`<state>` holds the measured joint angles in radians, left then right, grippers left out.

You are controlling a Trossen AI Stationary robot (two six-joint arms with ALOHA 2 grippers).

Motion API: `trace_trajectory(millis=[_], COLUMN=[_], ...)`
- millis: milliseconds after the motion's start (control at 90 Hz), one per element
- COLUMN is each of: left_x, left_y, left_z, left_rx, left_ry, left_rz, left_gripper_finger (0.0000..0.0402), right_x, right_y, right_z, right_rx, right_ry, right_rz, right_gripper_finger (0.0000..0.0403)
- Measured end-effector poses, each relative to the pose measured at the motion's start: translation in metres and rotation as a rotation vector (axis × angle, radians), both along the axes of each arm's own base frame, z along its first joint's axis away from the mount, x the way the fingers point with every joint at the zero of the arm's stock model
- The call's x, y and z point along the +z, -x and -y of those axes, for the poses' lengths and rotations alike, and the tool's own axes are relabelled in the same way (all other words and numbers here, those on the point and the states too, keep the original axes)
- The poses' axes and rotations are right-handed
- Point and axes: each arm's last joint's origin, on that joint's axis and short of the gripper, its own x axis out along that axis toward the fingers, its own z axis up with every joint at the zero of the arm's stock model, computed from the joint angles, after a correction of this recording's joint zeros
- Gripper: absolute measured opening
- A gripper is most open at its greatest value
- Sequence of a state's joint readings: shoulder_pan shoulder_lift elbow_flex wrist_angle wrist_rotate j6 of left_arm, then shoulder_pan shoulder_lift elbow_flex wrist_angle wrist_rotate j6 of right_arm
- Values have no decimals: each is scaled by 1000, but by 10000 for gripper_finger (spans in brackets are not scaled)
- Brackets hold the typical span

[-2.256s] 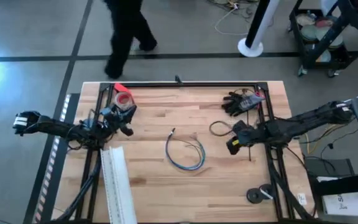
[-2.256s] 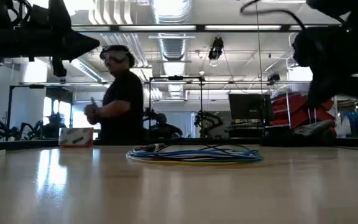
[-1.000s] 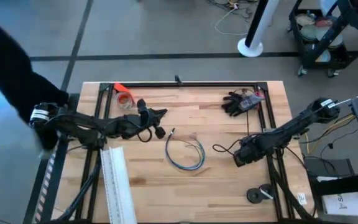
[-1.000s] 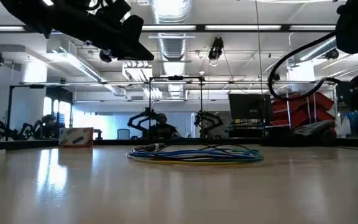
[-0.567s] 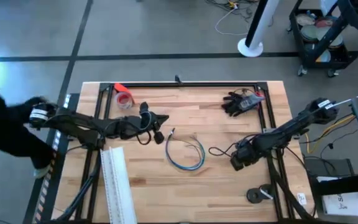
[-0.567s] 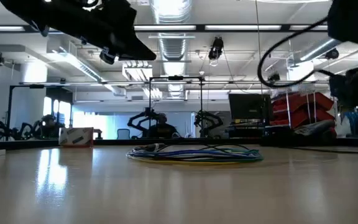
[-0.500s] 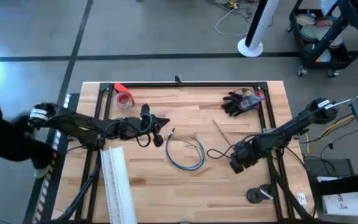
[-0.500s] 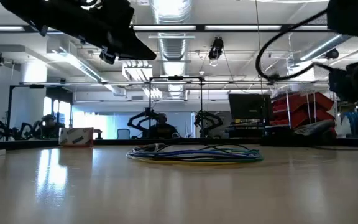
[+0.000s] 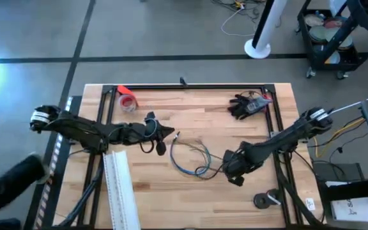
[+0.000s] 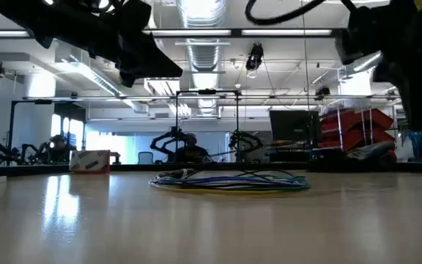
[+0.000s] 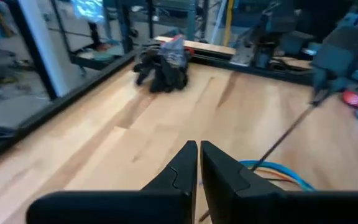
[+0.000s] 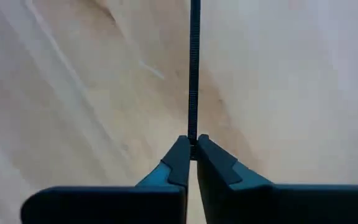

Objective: Ziptie cables
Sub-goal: Put a zip tie on the cables

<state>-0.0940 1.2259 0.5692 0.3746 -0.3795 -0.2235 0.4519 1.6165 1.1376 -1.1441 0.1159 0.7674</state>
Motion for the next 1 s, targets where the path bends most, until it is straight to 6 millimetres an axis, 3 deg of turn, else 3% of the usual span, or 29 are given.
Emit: trace_trajectory(millis=[189, 389, 600, 811, 1000], left_x=[-2, -6, -9, -7, -17], left_y=[1, 3, 4, 0, -13], left_z=[1, 1, 1, 2, 7], left_rx=[-5, -4, 0, -6, -178], left_ry=[24, 29, 41, 64, 109], left_rz=[0, -12, -16, 36, 57], left_gripper_finger=[7, 7, 7, 12, 35], right_x=[17, 32, 41, 34, 23], right_y=[-24, -46, -51, -62, -79], right_z=[-6, -12, -11, -13, -18], right_rx=[271, 463, 602, 834, 1014], right_ry=[392, 588, 787, 976, 1132], right_rz=[-245, -141, -113, -191, -275], right_gripper_finger=[0, 0, 0, 0, 0])
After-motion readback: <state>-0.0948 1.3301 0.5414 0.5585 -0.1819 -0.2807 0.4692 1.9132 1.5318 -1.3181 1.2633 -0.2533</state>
